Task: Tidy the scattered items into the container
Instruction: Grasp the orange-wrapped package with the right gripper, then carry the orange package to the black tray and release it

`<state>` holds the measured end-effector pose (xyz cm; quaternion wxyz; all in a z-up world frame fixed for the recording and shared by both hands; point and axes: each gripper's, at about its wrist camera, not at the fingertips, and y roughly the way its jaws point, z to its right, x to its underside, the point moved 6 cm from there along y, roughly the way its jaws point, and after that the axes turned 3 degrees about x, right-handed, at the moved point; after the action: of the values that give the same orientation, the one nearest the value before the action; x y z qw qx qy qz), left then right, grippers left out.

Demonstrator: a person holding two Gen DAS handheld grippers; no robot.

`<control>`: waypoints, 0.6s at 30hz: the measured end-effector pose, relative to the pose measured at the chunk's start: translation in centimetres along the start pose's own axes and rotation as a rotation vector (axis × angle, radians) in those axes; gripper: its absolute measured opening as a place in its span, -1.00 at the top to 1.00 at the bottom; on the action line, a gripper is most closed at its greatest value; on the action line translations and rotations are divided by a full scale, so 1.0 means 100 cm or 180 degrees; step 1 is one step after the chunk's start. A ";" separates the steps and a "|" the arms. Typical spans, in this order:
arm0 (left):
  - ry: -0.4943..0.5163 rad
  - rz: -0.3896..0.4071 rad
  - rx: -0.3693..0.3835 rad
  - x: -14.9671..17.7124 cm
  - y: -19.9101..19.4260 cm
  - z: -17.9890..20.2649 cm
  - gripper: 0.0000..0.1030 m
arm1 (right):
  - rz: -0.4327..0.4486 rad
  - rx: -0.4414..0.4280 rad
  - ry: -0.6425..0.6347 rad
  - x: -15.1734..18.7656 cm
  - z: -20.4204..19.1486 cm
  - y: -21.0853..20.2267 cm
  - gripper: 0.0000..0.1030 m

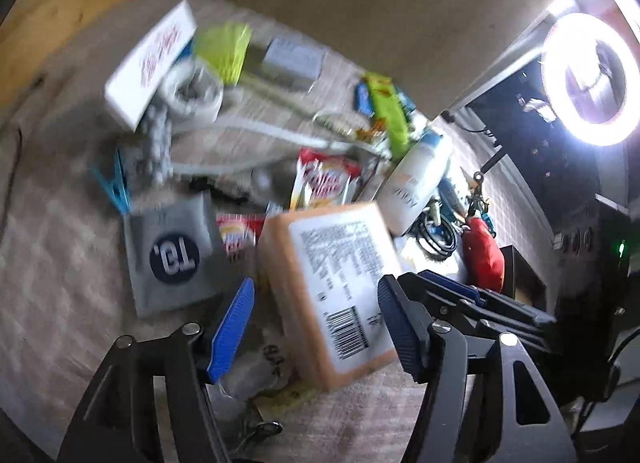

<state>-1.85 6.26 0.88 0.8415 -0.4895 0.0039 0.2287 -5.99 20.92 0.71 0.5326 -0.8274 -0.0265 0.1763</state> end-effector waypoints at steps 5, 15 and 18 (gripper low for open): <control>-0.0251 -0.0255 0.0280 0.008 0.026 -0.009 -0.16 | -0.0124 -0.0191 0.0160 0.008 0.005 0.018 0.11; -0.0017 0.0020 0.0252 0.009 -0.010 0.022 0.04 | 0.0023 -0.0363 0.0152 0.012 -0.011 -0.014 0.36; 0.0115 0.0119 0.0287 0.009 -0.024 0.043 0.04 | 0.0176 -0.0368 0.0136 0.011 -0.014 -0.037 0.36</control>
<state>-1.06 9.19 4.89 0.8581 -0.4549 0.0386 0.2350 -3.95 21.54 4.18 0.4792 -0.8608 -0.0024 0.1714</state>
